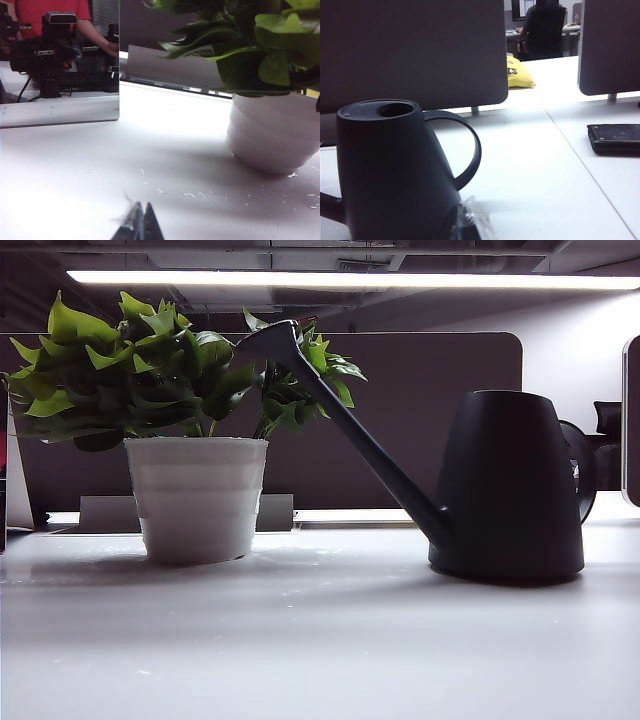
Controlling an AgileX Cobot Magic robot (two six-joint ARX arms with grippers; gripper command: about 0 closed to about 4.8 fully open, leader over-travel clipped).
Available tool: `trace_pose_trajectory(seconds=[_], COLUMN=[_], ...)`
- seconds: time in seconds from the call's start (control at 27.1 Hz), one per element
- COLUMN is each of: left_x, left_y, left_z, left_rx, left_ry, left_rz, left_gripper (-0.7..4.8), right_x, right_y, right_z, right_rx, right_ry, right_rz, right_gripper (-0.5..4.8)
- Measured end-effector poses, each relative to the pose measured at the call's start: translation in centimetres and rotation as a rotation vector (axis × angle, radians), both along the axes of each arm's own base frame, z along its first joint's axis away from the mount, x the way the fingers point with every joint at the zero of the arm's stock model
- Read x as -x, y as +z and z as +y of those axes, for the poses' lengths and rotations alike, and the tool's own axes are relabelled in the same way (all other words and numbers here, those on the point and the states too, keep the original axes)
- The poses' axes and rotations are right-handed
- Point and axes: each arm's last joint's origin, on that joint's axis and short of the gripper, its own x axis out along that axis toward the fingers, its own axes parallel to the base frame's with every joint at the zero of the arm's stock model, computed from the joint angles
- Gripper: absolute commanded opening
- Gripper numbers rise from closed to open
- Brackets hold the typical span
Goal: Pick up the watering can from the table, water the potted plant, and put the can back.
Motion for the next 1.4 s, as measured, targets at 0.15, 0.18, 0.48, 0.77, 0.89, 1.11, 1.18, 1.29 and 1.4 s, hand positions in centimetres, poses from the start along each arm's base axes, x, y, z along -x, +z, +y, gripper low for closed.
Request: trace_pose_trajectory(seconds=[0.15, 0.18, 0.48, 0.77, 0.89, 1.11, 1.18, 1.29, 1.4], left_x=[0.0, 0.0, 0.5, 2.4, -0.1, -4.4, -6.0, -8.6, -9.8], left_y=[0.1, 0.1, 2.7, 12.4, 15.2, 17.4, 17.7, 17.6, 17.5], left_z=[0.0, 0.0, -0.3, -0.8, -1.3, -2.3, -2.8, -4.2, -6.3], left_rx=[0.000, 0.000, 0.090, 0.148, 0.118, 0.110, 0.112, 0.117, 0.049], left_ry=[0.000, 0.000, -0.086, -0.204, -0.307, -0.345, -0.358, -0.409, -0.499], left_rz=[-0.005, -0.005, -0.083, -0.295, -0.257, -0.306, -0.294, -0.218, -0.182], left_gripper=[-0.06, -0.06, -0.05, -0.06, -0.06, -0.06, -0.06, -0.06, -0.06], right_x=[0.0, 0.0, 1.4, 1.1, -1.3, -4.4, -5.7, -7.5, -10.1], right_y=[0.0, 0.0, 4.6, 14.7, 17.5, 19.7, 20.3, 19.8, 18.2], right_z=[0.0, 0.0, -0.1, 0.3, 0.3, 0.5, 0.6, 0.5, 0.3], right_rx=[0.000, 0.000, -0.005, 0.176, 0.293, 0.324, 0.331, 0.347, 0.357], right_ry=[-0.004, -0.005, -0.019, 0.072, 0.078, 0.127, 0.149, 0.159, 0.180], right_rz=[0.000, -0.002, -0.026, -0.078, -0.038, -0.029, -0.022, 0.023, 0.118], right_gripper=[-0.05, -0.05, 4.35, 4.47, 4.79, 4.79, 4.79, 4.79, 4.79])
